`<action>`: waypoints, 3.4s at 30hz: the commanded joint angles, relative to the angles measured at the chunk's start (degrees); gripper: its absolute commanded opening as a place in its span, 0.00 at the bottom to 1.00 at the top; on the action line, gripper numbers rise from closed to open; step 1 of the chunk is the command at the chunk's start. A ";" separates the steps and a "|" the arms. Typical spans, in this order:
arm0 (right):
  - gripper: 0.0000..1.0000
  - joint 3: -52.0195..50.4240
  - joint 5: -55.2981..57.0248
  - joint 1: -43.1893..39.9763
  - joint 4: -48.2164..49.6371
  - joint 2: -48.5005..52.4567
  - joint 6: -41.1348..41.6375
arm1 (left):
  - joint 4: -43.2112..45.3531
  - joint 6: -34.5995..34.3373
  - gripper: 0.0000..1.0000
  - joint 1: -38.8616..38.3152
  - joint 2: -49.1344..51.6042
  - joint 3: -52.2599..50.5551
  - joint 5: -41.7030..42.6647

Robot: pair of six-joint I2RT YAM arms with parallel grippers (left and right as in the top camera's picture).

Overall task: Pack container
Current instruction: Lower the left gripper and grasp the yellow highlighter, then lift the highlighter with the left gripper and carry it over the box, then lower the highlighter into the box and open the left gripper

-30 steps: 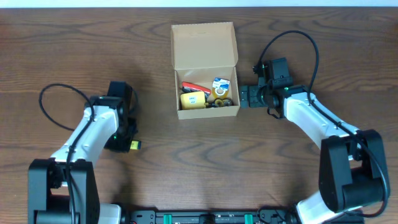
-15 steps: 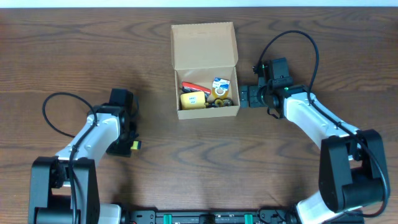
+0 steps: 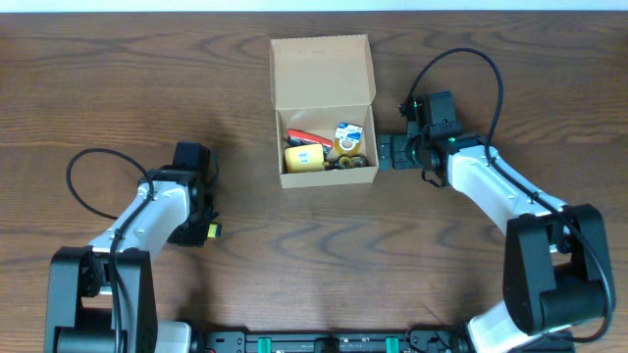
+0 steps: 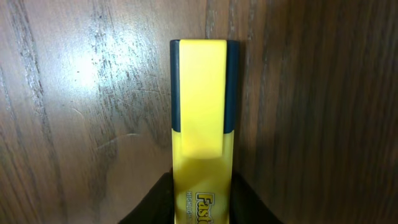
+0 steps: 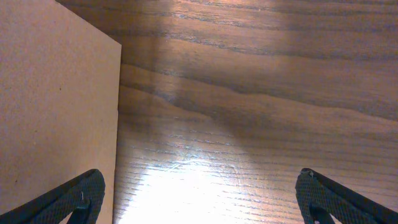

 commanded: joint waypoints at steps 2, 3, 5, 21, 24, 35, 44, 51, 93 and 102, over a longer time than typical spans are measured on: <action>0.99 -0.11 0.02 -0.15 -0.04 0.52 -0.83 | -0.02 -0.04 0.15 0.46 0.63 -0.66 -1.25; 0.99 -0.11 0.02 -0.15 -0.04 0.52 -0.83 | -0.02 -0.02 0.13 0.46 0.63 -0.66 -1.22; 0.99 -0.11 0.02 -0.15 -0.04 0.52 -0.83 | -0.02 0.00 0.06 0.46 0.63 -0.66 -1.20; 0.99 -0.11 0.04 -0.15 -0.04 0.52 -0.83 | 1.38 28.83 0.06 0.55 -0.74 14.80 -2.99; 0.99 -0.11 0.04 -0.15 -0.04 0.52 -0.83 | 3.26 37.03 0.06 0.37 -0.74 20.09 -2.95; 0.99 -0.11 0.04 -0.15 -0.04 0.52 -0.83 | 9.90 66.95 0.06 -1.33 -0.11 33.73 8.59; 0.99 -0.11 0.04 -0.15 -0.04 0.52 -0.83 | 7.56 101.04 0.06 -5.25 5.44 45.03 27.91; 0.99 -0.11 0.02 -0.15 -0.04 0.52 -0.83 | 1.81 124.15 0.05 -12.37 12.39 53.64 28.98; 0.99 -0.11 0.02 -0.15 -0.04 0.52 -0.83 | -15.50 146.57 0.06 -23.30 26.69 53.83 26.75; 0.99 -0.11 0.04 -0.15 -0.04 0.52 -0.83 | -16.98 146.64 0.05 -23.37 26.77 53.70 25.53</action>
